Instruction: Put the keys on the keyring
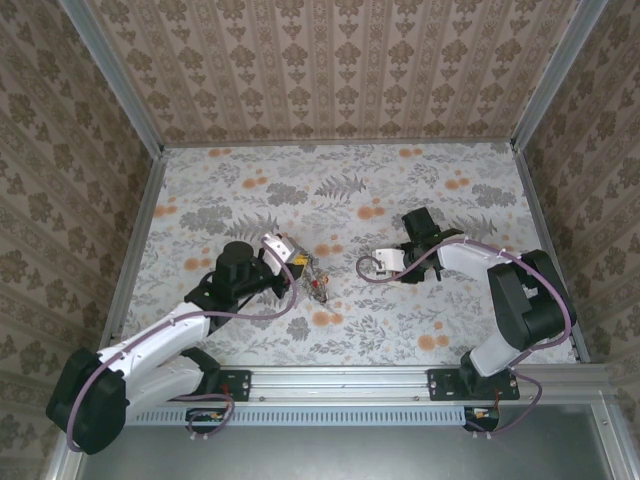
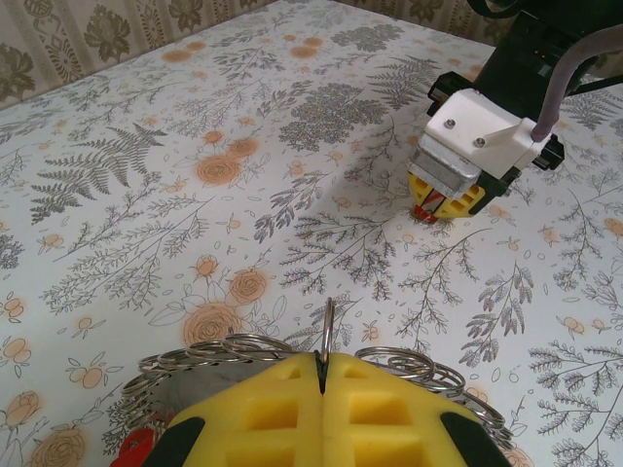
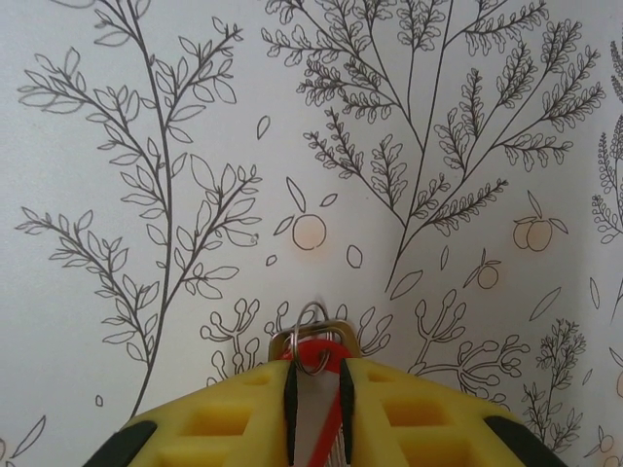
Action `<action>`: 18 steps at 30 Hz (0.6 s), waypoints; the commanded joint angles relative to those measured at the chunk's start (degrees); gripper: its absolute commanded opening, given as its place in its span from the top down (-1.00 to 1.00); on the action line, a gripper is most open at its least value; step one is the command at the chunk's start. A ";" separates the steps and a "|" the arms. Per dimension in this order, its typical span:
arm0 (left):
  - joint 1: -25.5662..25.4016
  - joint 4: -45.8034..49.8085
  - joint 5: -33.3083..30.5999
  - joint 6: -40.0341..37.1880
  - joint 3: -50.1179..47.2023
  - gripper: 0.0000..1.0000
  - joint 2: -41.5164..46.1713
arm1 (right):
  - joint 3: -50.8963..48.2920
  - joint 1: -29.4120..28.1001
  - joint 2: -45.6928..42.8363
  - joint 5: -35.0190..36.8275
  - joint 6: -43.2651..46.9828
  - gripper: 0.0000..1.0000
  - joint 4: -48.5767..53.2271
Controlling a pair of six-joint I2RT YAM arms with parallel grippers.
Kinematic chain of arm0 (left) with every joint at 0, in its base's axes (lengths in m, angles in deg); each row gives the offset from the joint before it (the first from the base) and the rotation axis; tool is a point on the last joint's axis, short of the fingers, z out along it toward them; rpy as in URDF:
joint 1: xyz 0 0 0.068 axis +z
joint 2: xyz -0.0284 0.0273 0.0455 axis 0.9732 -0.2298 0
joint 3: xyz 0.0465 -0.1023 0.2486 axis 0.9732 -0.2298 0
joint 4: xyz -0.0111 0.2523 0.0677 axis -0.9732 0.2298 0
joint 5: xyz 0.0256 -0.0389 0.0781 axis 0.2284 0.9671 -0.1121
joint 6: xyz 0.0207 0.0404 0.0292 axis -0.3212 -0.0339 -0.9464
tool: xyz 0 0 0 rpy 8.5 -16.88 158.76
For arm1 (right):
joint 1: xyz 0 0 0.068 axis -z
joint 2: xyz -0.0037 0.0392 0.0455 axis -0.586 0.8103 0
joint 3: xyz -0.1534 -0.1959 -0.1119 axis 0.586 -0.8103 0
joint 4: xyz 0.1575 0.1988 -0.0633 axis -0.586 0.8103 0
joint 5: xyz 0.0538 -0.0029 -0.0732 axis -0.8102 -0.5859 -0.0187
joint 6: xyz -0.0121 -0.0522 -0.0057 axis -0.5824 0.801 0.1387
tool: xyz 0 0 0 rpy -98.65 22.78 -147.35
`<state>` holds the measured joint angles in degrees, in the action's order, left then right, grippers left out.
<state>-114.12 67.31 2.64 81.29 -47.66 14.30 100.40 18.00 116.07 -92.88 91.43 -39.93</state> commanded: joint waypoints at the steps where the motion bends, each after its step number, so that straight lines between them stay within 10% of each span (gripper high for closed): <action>1: 0.27 -1.91 1.15 -0.33 1.35 1.00 0.04 | 0.17 0.17 0.50 -2.26 -0.82 0.54 0.27; 18: 0.15 -2.40 1.33 -0.40 0.96 1.00 0.13 | 0.02 0.05 1.37 -3.20 -2.10 0.56 -0.70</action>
<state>-114.12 67.29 2.66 81.29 -47.66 14.15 100.40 18.00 116.24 -93.40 90.40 -40.52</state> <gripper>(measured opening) 0.043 0.224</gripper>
